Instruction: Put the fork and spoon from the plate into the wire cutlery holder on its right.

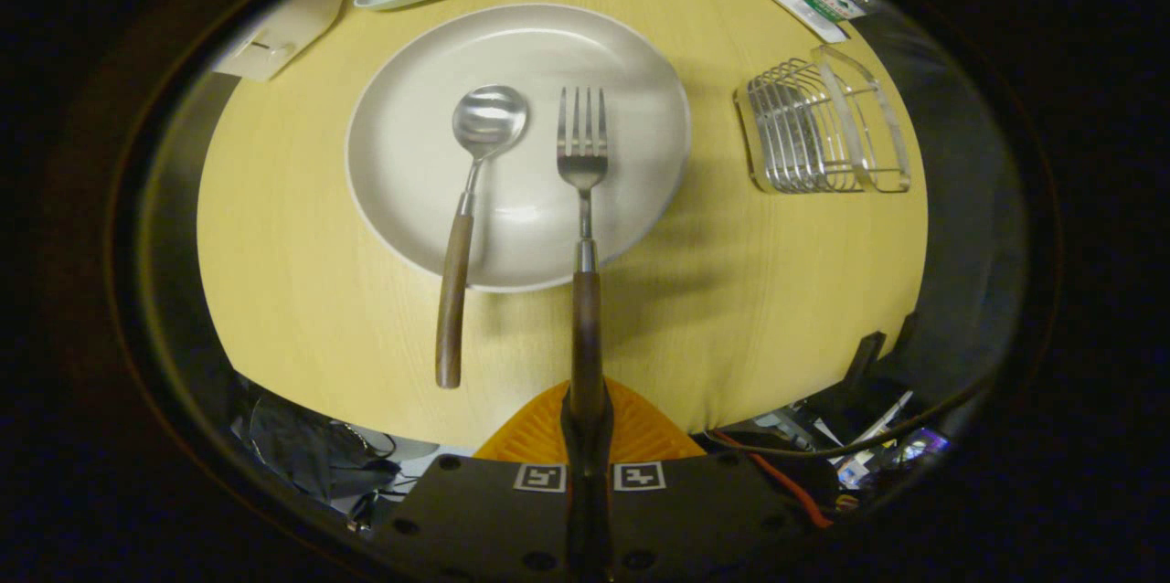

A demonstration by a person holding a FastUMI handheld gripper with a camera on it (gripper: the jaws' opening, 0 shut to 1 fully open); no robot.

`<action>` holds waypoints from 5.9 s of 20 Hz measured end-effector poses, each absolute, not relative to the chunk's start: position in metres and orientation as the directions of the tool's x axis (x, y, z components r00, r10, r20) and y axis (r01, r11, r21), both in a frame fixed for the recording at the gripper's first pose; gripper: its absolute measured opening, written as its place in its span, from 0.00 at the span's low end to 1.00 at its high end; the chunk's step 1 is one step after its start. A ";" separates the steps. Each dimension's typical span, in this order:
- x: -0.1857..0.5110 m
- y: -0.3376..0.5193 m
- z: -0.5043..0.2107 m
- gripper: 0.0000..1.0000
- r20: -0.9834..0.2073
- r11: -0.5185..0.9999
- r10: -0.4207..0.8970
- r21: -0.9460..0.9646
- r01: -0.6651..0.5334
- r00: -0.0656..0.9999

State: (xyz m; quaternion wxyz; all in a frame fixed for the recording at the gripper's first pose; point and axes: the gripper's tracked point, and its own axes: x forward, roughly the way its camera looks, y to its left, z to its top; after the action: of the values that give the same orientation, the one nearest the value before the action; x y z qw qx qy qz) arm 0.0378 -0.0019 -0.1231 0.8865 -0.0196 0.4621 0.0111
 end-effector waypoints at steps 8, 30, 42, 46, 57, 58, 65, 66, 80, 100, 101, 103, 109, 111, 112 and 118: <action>-0.024 -0.038 -0.076 0.05 -0.857 0.999 0.027 0.043 0.019 0.514; 0.059 -0.111 -0.053 0.06 -0.911 0.960 0.134 0.218 0.178 0.391; 0.055 -0.104 -0.048 0.99 -0.892 0.968 0.161 0.227 0.110 0.423; 0.035 -0.093 -0.037 0.99 -0.884 0.972 0.153 0.216 0.096 0.441; -0.007 0.002 -0.046 0.98 -0.861 0.975 0.208 0.221 -0.026 0.464; -0.003 0.013 -0.049 0.98 -0.858 0.974 0.213 0.223 -0.035 0.467; 0.031 0.081 -0.103 0.96 -0.851 0.973 0.222 0.227 -0.048 0.475; 0.037 0.084 -0.110 0.96 -0.854 0.976 0.210 0.210 -0.055 0.476; 0.080 0.081 -0.153 0.32 -0.872 0.983 0.184 0.168 -0.076 0.453; 0.016 0.047 -0.095 0.09 -0.843 0.952 0.287 0.303 -0.039 0.455; 0.012 0.045 -0.087 0.09 -0.841 0.950 0.290 0.311 -0.031 0.457; 0.006 0.037 -0.072 0.08 -0.828 0.940 0.304 0.342 -0.006 0.471; -0.017 0.005 -0.033 0.08 -0.820 0.925 0.313 0.378 0.043 0.479; -0.023 -0.006 -0.020 0.08 -0.820 0.918 0.318 0.392 0.062 0.475; -0.024 -0.013 -0.012 0.08 -0.815 0.911 0.327 0.407 0.070 0.478; -0.010 -0.062 0.019 0.08 -0.780 0.851 0.355 0.498 0.167 0.515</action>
State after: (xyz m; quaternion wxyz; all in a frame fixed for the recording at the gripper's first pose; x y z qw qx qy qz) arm -0.0099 -0.0620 0.0193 0.8284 0.2670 0.4892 0.0568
